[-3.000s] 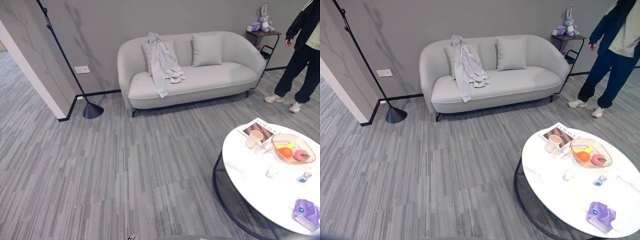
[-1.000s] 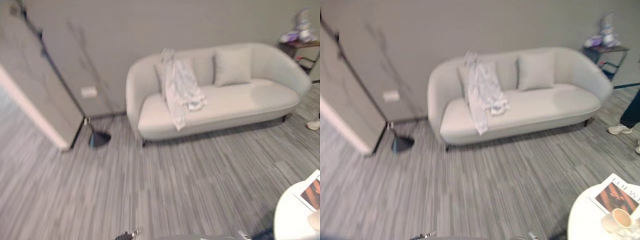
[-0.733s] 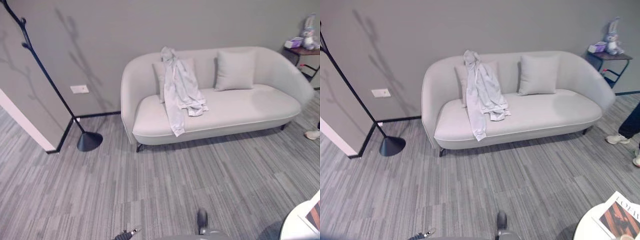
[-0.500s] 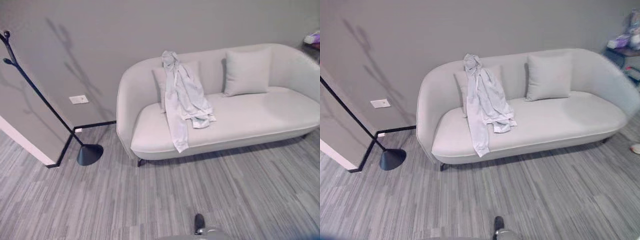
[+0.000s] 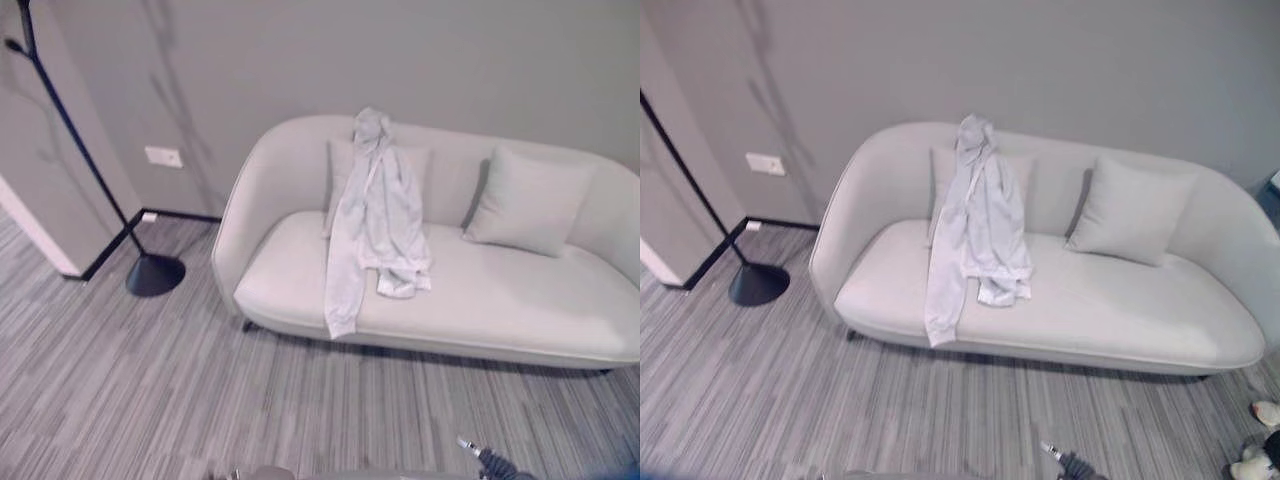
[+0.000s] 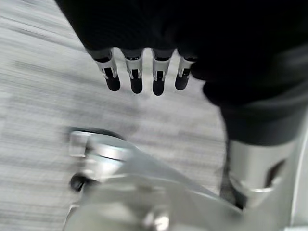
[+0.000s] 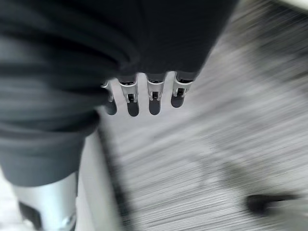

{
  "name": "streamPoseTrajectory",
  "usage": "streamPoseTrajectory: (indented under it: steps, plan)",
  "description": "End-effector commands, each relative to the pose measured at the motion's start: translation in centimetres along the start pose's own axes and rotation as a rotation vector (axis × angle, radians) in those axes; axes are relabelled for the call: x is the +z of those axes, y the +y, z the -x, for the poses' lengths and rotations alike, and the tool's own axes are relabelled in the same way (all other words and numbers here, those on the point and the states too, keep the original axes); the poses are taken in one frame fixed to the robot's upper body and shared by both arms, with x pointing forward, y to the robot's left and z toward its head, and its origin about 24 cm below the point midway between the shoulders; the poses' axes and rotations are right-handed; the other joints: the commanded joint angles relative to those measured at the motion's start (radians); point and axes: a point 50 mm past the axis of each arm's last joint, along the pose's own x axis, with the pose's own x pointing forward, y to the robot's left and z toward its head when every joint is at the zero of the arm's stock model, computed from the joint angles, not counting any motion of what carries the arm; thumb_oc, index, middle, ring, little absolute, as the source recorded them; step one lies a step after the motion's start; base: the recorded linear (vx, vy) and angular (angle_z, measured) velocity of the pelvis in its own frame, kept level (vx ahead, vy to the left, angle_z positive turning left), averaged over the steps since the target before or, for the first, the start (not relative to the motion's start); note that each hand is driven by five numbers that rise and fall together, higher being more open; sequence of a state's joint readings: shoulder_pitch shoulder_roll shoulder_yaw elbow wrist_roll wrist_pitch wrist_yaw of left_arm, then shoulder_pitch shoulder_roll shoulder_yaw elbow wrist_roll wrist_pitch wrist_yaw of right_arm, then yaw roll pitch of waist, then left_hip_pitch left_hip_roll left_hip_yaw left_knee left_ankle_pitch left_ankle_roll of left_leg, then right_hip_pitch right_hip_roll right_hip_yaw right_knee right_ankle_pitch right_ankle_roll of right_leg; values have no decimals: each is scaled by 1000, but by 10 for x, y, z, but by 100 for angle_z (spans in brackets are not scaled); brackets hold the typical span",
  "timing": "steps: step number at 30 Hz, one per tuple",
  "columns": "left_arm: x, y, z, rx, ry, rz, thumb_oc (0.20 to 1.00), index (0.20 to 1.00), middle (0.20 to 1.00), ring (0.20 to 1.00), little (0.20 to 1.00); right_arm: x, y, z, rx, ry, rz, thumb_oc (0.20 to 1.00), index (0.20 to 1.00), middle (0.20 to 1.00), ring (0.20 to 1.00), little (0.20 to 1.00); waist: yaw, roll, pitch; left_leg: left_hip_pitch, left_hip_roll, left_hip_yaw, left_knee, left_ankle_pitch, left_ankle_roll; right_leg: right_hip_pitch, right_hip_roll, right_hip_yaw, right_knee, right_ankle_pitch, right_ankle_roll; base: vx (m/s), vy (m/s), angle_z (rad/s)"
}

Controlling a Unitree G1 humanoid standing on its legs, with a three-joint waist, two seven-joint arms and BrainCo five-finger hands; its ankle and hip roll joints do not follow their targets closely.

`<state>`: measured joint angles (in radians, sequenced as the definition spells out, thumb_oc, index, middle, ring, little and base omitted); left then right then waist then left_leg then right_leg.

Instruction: Hang the clothes on the sofa on the clothes rack.

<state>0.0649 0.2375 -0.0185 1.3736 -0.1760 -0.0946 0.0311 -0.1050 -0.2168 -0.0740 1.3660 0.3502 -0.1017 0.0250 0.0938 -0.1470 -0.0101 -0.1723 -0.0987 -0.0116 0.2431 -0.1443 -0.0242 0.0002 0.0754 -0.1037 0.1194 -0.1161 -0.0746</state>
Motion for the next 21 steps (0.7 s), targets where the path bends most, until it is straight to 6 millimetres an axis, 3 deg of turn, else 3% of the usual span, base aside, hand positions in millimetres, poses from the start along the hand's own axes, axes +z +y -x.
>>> streamPoseTrajectory:
  steps: [1,2,3,8,9,10,11,12,13,14,15,16,17,19,20,21]
  plan:
    - [18,-41,-1,-104,-26,18,1000,1000,1000,1000,1000,-35,7,6,22,112,23,1000,1000,1000,1000,1000,22,136,17,107,49,-19,-153,160,-35,32,-134,110,-111,229,96,21,-19,-57]
    - [18,-41,-1,-104,-26,18,1000,1000,1000,1000,1000,-35,7,6,22,112,23,1000,1000,1000,1000,1000,23,136,18,109,49,-19,-154,159,-35,34,-134,111,-111,229,96,153,37,-81]
    - [-13,-30,3,-72,81,34,1000,1000,1000,1000,1000,-41,23,7,87,108,-8,1000,1000,1000,1000,1000,40,147,-15,120,60,-7,-178,185,-32,38,-122,82,-32,213,97,136,31,-69]
    - [-15,-21,2,-35,92,58,1000,1000,1000,1000,1000,-32,26,6,98,66,-34,1000,1000,1000,1000,1000,44,163,-7,159,77,-9,-200,201,-32,8,-114,75,100,200,99,90,31,-40]
    - [-9,-20,1,-31,65,43,1000,1000,1000,1000,1000,-19,27,4,94,11,-63,1000,1000,1000,1000,1000,40,167,-9,182,86,-10,-221,198,-32,-9,-146,61,112,183,93,141,-99,-6]
    - [-4,-20,1,-34,39,44,1000,1000,1000,1000,1000,4,28,3,104,-86,-55,1000,1000,1000,1000,1000,43,178,-23,191,120,-20,-240,197,-43,-25,-231,45,69,183,89,124,-115,-1]
    - [-5,-20,1,-34,40,44,1000,1000,1000,1000,1000,3,28,3,103,-85,-54,1000,1000,1000,1000,1000,42,178,-20,197,120,-21,-241,195,-43,-20,-231,44,71,179,89,208,-264,24]
    - [3,-13,-1,-11,6,53,1000,1000,1000,1000,1000,54,18,7,73,-292,20,1000,1000,1000,1000,1000,24,193,-24,196,162,-65,-248,202,-45,-60,-339,124,-34,189,90,144,-161,6]
    - [2,-13,-1,-11,7,53,1000,1000,1000,1000,1000,54,17,7,72,-290,21,1000,1000,1000,1000,1000,21,195,-19,203,162,-67,-248,200,-44,-52,-340,121,-34,186,91,168,-258,7]
    - [10,-7,-2,10,-14,63,1000,1000,1000,1000,1000,87,16,13,62,-403,182,1000,1000,1000,1000,1000,9,183,4,195,169,-82,-243,197,-34,-59,-382,185,-80,200,103,51,-213,28]
    - [13,-4,-2,22,-21,90,1000,1000,1000,1000,1000,99,11,14,17,-433,242,1000,1000,1000,1000,1000,11,157,8,182,168,-98,-237,189,-28,-49,-378,214,-99,208,116,104,-495,99]
    - [20,0,-3,47,-49,180,1000,1000,1000,1000,1000,152,26,35,14,-643,444,1000,1000,1000,1000,1000,17,127,11,162,224,-107,-234,184,-19,-57,-338,216,-117,208,130,131,-621,116]
    - [25,-9,-3,24,-69,197,1000,1000,1000,1000,1000,176,29,48,-8,-747,566,1000,1000,1000,1000,1000,13,121,25,116,288,-106,-145,204,-17,-32,-302,203,-139,207,133,110,-508,92]
    - [25,-9,-3,23,-69,198,1000,1000,1000,1000,1000,176,29,48,-8,-747,566,1000,1000,1000,1000,1000,10,121,22,111,288,-109,-143,205,-17,-34,-302,200,-140,209,132,-12,-233,100]
    - [39,-21,-3,-13,-120,181,1000,1000,1000,1000,1000,194,30,51,-54,-788,597,1000,1000,1000,1000,1000,24,86,77,-14,317,-68,40,219,-33,2,-312,182,-150,228,122,-75,-269,95]
    - [46,-26,-3,-27,-135,161,1000,1000,1000,1000,1000,204,33,51,-69,-800,599,1000,1000,1000,1000,1000,20,99,101,-66,316,-90,93,184,-41,37,-299,161,-165,221,119,-76,-269,73]
